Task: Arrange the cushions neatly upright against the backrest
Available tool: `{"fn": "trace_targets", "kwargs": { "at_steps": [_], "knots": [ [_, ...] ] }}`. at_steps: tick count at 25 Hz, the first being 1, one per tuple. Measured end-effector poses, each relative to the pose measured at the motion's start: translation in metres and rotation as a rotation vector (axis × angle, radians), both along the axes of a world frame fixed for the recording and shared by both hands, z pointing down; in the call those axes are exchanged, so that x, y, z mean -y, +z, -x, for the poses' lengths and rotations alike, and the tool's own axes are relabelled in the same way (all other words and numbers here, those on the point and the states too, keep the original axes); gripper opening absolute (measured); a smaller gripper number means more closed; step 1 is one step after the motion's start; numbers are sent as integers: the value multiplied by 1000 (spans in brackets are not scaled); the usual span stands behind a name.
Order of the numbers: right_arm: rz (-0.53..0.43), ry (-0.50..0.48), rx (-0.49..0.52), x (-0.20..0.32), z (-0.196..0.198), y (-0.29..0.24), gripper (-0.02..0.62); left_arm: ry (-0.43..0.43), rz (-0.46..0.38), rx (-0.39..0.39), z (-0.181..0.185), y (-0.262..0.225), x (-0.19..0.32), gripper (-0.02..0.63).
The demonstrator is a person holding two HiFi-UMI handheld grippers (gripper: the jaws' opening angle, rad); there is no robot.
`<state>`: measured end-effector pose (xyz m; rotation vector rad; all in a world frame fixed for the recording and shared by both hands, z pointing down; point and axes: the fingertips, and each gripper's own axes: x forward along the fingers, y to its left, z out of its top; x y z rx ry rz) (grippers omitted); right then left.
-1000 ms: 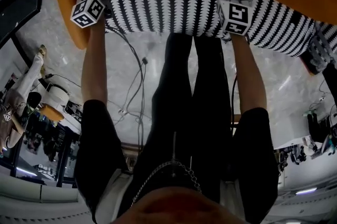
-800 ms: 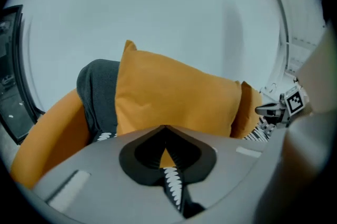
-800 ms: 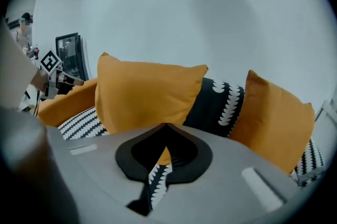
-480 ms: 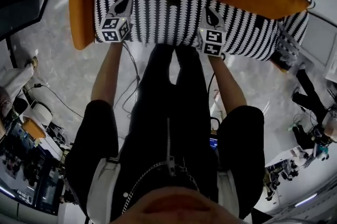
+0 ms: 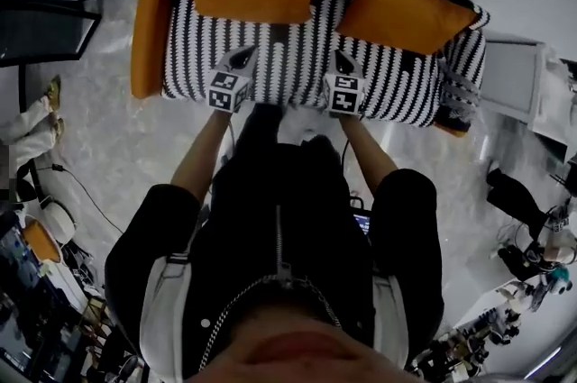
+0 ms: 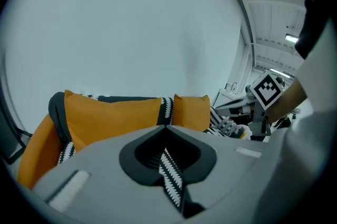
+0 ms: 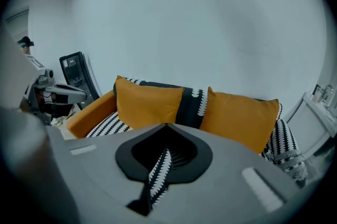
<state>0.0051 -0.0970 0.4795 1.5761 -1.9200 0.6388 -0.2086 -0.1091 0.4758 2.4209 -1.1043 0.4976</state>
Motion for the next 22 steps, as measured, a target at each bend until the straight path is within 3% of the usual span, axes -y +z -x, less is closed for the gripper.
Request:
{"fn": "trace_targets", "kwargs": {
  "at_steps": [4, 9, 22],
  "knots": [
    [-51, -29, 13, -43, -16, -25, 2, -46, -45, 41, -22, -21, -37, 9],
    [-87, -89, 11, -116, -35, -45, 2, -115, -95, 20, -64, -61, -94, 9],
    [-309, -30, 122, -247, -86, -135, 2, -65, -202, -2, -161, -117, -254, 9]
  ]
}}
